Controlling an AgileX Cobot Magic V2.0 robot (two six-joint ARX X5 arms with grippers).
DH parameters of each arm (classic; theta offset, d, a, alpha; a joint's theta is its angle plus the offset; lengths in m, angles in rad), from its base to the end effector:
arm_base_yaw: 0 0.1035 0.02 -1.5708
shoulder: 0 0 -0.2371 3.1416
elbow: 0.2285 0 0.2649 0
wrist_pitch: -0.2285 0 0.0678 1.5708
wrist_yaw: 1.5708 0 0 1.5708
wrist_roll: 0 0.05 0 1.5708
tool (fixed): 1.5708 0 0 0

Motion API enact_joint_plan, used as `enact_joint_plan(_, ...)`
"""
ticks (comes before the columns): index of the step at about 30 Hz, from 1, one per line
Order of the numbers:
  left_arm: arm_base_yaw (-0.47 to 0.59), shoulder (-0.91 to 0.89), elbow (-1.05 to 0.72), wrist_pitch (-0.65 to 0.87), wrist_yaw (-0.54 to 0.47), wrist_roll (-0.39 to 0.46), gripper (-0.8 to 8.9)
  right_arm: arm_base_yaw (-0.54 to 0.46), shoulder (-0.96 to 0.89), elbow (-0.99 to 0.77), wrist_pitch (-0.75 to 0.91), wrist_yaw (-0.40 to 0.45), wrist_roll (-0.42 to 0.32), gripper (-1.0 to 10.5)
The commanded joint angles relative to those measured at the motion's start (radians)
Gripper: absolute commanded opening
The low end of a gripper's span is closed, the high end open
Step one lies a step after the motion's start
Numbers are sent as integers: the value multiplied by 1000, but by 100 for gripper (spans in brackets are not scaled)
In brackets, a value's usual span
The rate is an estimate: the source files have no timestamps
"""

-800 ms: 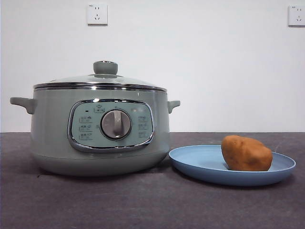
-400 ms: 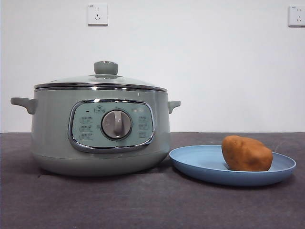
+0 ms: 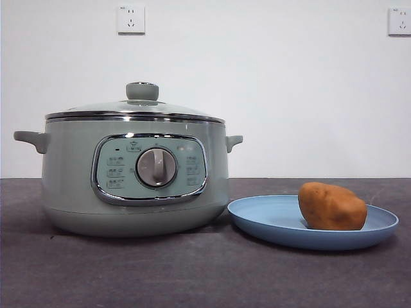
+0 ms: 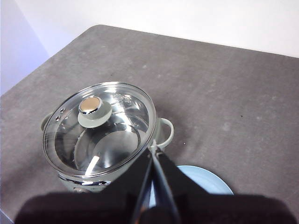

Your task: Take the potato out from the steamer,put the potato on the plate,close the lid

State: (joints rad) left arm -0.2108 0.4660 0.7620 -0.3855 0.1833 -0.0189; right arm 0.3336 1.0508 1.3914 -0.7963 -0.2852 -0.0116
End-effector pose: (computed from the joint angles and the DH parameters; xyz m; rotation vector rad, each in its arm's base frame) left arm 0.1487 -0.0411 0.3322 -0.0174 0.0938 -0.3930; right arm 0.2121 0.0884 0.4011 -0.0222 0.4593 0.6106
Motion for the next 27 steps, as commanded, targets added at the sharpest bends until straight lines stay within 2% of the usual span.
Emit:
enact_joint_plan(1,32,-95,-198,153,31,-39,-3,1,-1,3,2,3,3,0)
enact_joint_plan(6,77,-218,-443,362,33,-108,-3,1,-1,3,2,3,3,0)
enact_joint_plan(13,101,-322,-647,445,24,-174,-3,1,-1,3,2,3,3,0)
enact_joint_plan(19,115,-418,-747,433,-6,-226,-3,1,-1,3,2,3,3,0)
enact_joint_plan(27,114,-464,-750,278,-76,-247,-3,1,-1,3,2,3,3,0)
